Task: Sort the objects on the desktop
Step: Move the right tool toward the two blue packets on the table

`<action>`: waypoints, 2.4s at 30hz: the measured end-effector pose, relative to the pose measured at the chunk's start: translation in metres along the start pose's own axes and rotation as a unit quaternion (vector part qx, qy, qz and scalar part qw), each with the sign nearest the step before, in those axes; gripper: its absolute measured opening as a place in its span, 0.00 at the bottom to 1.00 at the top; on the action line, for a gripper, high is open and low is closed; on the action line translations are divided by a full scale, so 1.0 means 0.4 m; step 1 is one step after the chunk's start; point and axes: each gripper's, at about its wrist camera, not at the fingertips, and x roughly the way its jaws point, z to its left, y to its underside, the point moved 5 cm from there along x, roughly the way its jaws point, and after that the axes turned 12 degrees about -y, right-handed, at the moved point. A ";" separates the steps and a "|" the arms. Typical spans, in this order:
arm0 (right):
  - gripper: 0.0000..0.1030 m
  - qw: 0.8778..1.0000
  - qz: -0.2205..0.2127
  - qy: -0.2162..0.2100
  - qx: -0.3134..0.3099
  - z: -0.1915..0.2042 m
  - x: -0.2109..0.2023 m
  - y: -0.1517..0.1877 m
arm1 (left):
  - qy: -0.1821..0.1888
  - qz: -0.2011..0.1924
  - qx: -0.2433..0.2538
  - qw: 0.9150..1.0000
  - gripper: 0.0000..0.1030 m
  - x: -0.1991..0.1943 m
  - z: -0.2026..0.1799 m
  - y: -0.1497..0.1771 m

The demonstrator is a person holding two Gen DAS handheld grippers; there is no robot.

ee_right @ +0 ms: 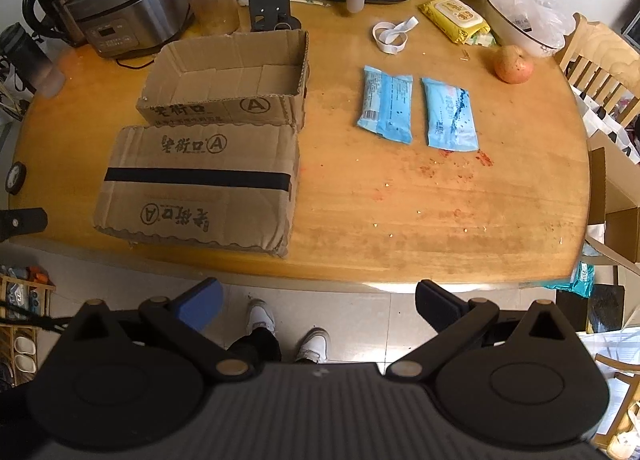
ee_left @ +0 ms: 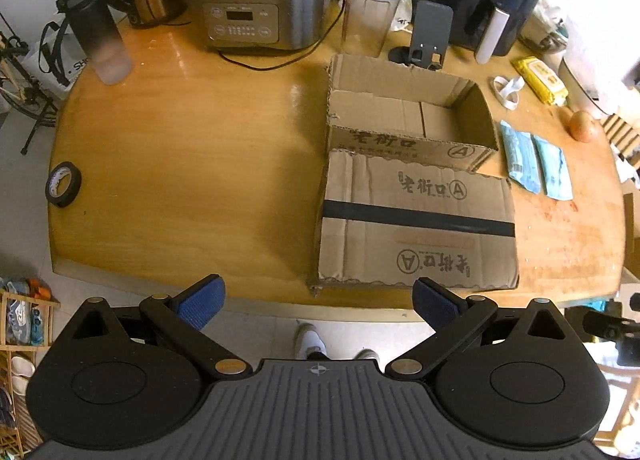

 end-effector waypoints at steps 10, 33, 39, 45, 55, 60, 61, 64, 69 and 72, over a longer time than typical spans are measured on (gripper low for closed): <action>1.00 1.000 0.019 0.007 0.007 0.032 0.029 -0.015 | 0.005 0.027 0.012 1.000 1.00 0.034 0.016 -0.016; 1.00 0.999 0.018 -0.039 -0.002 0.040 0.033 -0.026 | 0.002 0.042 0.018 0.999 1.00 0.060 -0.008 -0.018; 1.00 0.999 0.009 -0.050 -0.012 -0.010 0.019 -0.043 | -0.005 0.040 0.007 0.999 1.00 0.036 -0.062 -0.019; 1.00 0.998 0.005 -0.060 -0.016 -0.074 0.006 -0.062 | -0.009 0.042 0.005 0.999 1.00 0.023 -0.129 -0.011; 1.00 0.998 0.008 -0.063 -0.005 -0.181 -0.004 -0.064 | -0.018 0.041 0.008 0.999 1.00 0.005 -0.232 -0.007; 1.00 0.998 0.006 -0.065 -0.003 -0.225 -0.012 -0.063 | -0.025 0.040 0.012 0.999 1.00 -0.003 -0.277 -0.006; 1.00 0.998 0.006 -0.065 -0.002 -0.233 -0.014 -0.062 | -0.026 0.039 0.013 0.999 1.00 -0.005 -0.285 -0.005; 1.00 0.998 0.005 -0.066 -0.001 -0.257 -0.018 -0.061 | -0.029 0.039 0.014 0.999 1.00 -0.009 -0.307 -0.003; 1.00 0.998 0.004 -0.066 0.001 -0.293 -0.024 -0.056 | -0.032 0.038 0.017 0.999 1.00 -0.016 -0.342 0.001; 1.00 0.998 0.004 -0.066 0.001 -0.315 -0.029 -0.052 | -0.032 0.038 0.019 0.999 1.00 -0.019 -0.366 0.004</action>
